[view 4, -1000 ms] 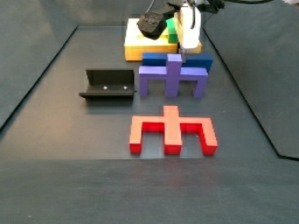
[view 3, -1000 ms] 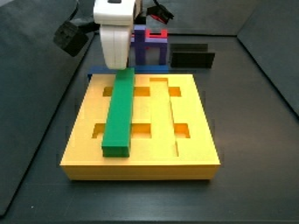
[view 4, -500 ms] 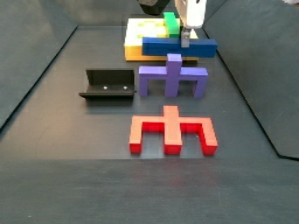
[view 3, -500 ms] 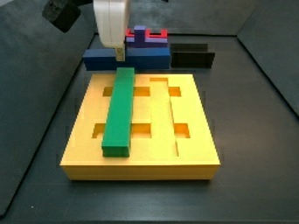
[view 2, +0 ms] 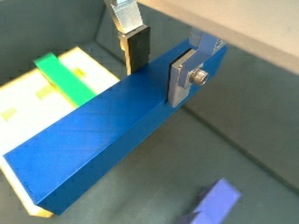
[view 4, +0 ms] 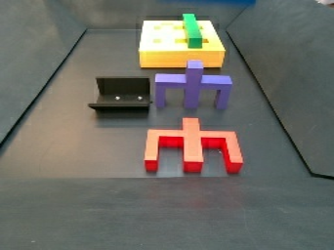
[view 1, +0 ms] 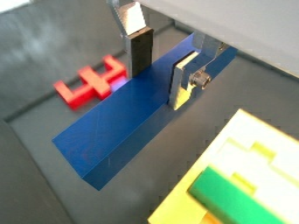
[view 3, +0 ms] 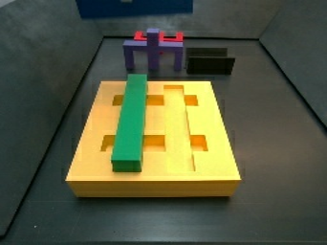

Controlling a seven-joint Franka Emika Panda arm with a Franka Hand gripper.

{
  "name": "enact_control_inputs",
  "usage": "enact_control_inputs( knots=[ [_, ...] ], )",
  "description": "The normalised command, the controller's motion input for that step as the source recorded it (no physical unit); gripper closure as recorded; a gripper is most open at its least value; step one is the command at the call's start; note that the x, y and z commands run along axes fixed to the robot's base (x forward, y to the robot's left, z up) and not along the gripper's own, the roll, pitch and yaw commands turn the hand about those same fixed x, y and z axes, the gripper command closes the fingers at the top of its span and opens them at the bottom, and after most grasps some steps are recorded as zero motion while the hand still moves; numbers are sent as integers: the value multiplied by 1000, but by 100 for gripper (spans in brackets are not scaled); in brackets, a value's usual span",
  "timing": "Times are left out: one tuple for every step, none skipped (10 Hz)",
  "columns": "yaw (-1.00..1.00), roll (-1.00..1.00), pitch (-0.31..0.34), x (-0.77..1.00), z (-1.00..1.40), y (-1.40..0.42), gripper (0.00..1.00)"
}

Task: Pick up the blue object. Move up. Move to above the board. Insert the blue object.
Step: Move to above the board.

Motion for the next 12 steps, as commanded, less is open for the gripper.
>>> enact_control_inputs(
  knots=[
    [-11, -54, 94, -2, 902, 3, 100],
    [-10, -54, 67, 20, 471, 6, 100],
    [-8, -51, 67, 42, 248, 5, 100],
    [-6, -49, 80, 33, 192, 4, 100],
    [1000, -16, 27, 614, 419, -1400, 100],
    [1000, 1, 30, 620, 361, -1400, 100],
    [1000, 6, 46, 697, 330, -1400, 100],
    [1000, 3, 53, 780, 351, -1400, 100],
    [1000, 12, 67, 291, 152, -497, 100],
    [1000, 18, 69, 160, 83, -232, 100],
    [1000, 6, 57, 31, 40, -49, 100],
    [1000, 8, 56, 1, 35, -59, 100]
  ],
)
